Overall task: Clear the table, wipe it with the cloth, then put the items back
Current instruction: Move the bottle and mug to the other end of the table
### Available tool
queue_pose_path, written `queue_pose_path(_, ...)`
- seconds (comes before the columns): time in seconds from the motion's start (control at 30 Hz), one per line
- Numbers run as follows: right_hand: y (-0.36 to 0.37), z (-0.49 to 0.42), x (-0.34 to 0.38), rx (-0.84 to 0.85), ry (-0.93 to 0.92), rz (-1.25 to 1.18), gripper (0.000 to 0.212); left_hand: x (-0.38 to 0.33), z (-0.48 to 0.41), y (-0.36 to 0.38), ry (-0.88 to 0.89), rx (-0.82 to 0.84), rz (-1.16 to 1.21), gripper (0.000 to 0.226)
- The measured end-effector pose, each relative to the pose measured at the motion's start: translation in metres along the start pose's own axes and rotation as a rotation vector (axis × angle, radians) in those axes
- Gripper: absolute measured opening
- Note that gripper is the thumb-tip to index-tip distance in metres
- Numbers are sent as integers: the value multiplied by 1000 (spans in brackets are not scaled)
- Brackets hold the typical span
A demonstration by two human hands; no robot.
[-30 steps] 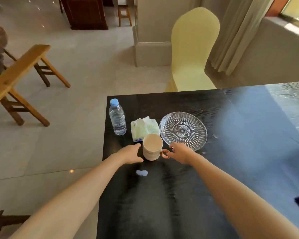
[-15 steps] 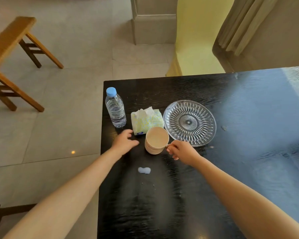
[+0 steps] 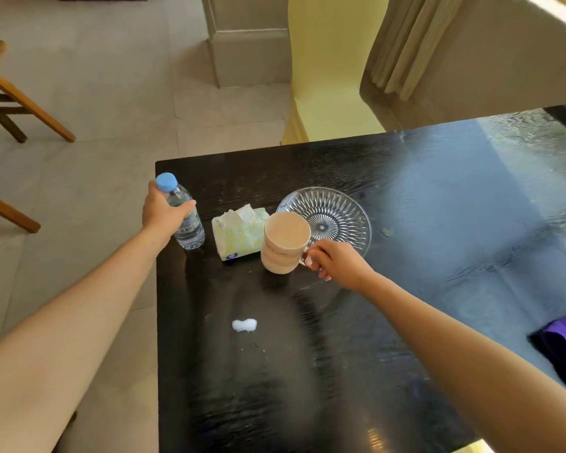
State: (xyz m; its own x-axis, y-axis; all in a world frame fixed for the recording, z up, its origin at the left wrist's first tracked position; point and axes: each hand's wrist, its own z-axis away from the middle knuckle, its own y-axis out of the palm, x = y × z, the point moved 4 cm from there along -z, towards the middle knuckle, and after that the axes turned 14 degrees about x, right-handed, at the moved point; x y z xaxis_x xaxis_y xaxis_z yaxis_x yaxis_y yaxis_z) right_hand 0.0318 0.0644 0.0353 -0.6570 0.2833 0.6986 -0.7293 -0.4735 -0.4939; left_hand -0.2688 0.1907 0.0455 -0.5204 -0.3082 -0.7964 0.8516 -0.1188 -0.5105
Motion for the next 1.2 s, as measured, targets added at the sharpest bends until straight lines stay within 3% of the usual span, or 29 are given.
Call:
queue_pose_path(0.27, -59, 42, -28, -155, -24, 26, 28, -73, 34, 6, 145, -106, -215, 63)
queue_pose_path(0.43, -110, 75, -67, -246, -2, -8, 28, -154, 73, 50, 309, -10, -357, 70)
queue_pose_path(0.73, -218, 144, -174, -323, 8, 2, 26, -246, 127, 230, 283, 290, -190, 74)
queue_pose_path(0.97, -292, 187, -286, -458, 158, 42, 26, -298, 158, 392, 291, 381, -144, 72)
queue_pose_path(1.2, -346, 216, -397, -574, 269, -90, 26, -334, 171, 536, 310, 483, -167, 73)
